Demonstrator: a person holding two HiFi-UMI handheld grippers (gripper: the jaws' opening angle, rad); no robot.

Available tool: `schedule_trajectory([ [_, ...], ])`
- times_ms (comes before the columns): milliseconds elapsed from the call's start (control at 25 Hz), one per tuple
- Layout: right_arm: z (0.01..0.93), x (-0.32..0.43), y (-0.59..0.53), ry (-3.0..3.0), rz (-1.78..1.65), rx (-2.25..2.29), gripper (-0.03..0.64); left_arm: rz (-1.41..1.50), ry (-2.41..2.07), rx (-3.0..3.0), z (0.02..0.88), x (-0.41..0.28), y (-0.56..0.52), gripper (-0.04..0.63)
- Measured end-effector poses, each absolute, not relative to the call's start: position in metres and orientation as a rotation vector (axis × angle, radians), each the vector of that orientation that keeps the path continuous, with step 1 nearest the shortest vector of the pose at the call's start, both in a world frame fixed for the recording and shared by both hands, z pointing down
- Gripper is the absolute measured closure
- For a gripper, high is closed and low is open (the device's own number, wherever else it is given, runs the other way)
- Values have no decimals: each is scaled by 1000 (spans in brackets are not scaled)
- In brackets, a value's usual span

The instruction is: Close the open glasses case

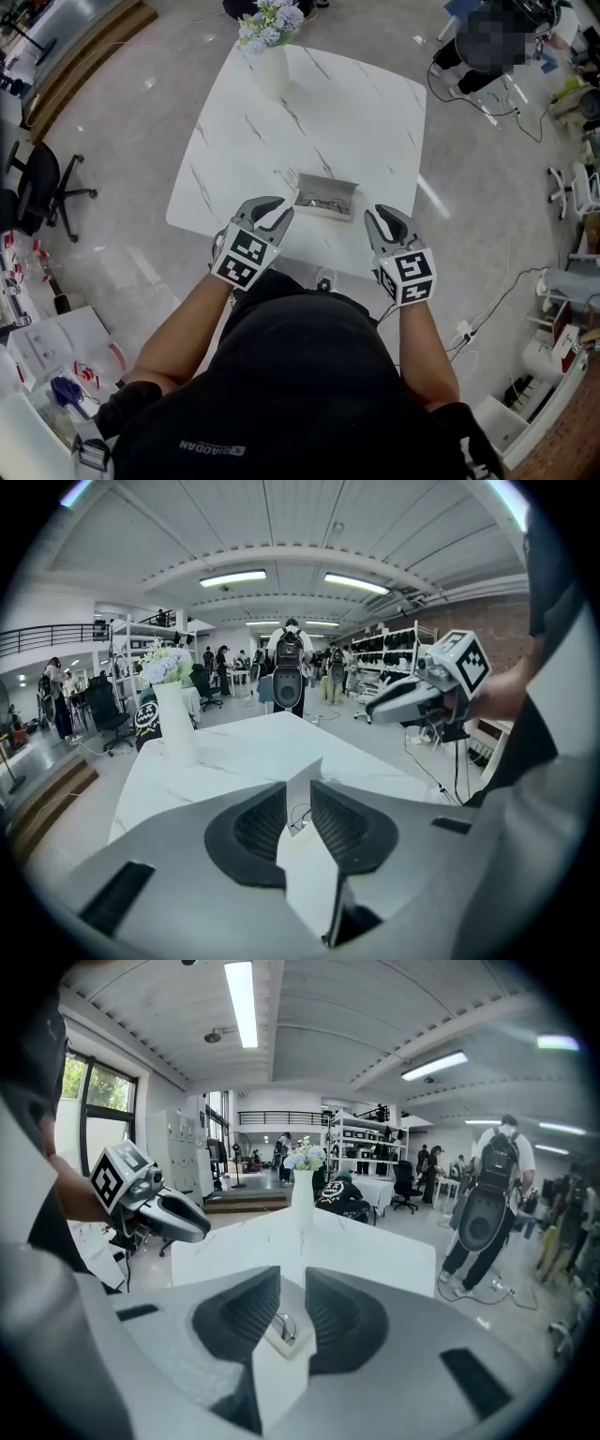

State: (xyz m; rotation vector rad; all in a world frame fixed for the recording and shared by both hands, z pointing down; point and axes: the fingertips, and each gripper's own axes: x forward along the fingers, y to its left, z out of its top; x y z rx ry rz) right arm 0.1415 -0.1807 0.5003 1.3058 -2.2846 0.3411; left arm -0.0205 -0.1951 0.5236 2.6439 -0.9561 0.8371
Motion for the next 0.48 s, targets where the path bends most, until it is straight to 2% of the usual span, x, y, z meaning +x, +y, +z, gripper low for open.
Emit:
schedule_trajectory([
  [480, 541, 145, -204, -2180, 334, 1256, 546, 1000, -914, 2581, 586, -22, -202, 511],
])
